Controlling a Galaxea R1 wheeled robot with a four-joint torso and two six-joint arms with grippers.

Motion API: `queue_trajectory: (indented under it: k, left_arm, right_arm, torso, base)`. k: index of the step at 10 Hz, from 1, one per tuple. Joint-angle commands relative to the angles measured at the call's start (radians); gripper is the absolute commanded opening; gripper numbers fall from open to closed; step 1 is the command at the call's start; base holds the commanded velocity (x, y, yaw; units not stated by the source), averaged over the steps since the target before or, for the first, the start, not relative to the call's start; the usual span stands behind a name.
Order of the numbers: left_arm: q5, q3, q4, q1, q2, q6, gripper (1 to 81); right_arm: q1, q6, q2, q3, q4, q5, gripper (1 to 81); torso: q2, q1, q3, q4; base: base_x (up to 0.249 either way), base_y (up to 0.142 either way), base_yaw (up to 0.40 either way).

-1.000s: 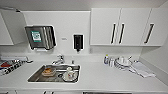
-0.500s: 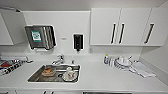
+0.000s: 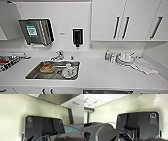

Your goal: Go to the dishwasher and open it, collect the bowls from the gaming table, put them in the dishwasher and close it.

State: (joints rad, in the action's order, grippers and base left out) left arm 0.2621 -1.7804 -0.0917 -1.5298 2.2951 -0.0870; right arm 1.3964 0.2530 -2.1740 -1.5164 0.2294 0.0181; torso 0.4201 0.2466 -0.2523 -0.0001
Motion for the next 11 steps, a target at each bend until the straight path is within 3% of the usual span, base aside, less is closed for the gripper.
queue_trajectory:
  k: [1, 5, 7, 9, 10, 11]
  left_arm:
    - [0.052, 0.214, -0.006, 0.015, -0.228, -0.003, 81.1]
    - [0.144, 0.385, -0.008, 0.015, -0.386, -0.003, 81.1]
    - [0.175, 0.47, -0.008, 0.015, -0.457, -0.002, 81.1]
    - [0.189, 0.536, -0.082, 0.023, -0.517, -0.002, 81.1]
    - [0.218, 0.576, -0.12, 0.023, -0.555, -0.003, 81.1]
    - [0.223, 0.621, -0.135, 0.023, -0.604, -0.003, 81.1]
  right_arm:
    - [-0.127, 0.063, 0.147, 0.141, -0.01, 0.034, 81.1]
    - [-0.133, 0.106, 0.176, 0.141, -0.01, 0.034, 81.1]
    - [-0.133, 0.138, 0.207, 0.145, -0.01, 0.021, 81.1]
    - [-0.141, 0.143, 0.233, 0.171, -0.01, -0.001, 81.1]
    - [-0.15, 0.143, 0.247, 0.191, -0.01, 0.0, 81.1]
    - [-0.153, 0.143, 0.267, 0.211, -0.008, -0.001, 81.1]
  torso:
    - [0.099, 0.064, 0.0, 0.0]
    - [0.233, 0.148, -0.012, 0.0]
    - [0.302, 0.19, -0.092, 0.0]
    - [0.362, 0.228, -0.141, 0.0]
    - [0.394, 0.248, -0.077, 0.0]
    - [0.424, 0.268, -0.106, 0.0]
  base:
    - [0.0, 0.0, 0.0]
    - [0.0, 0.0, 0.0]
    - [0.0, 0.0, 0.0]
    - [0.0, 0.0, 0.0]
    - [0.0, 0.0, 0.0]
    - [0.0, 0.0, 0.0]
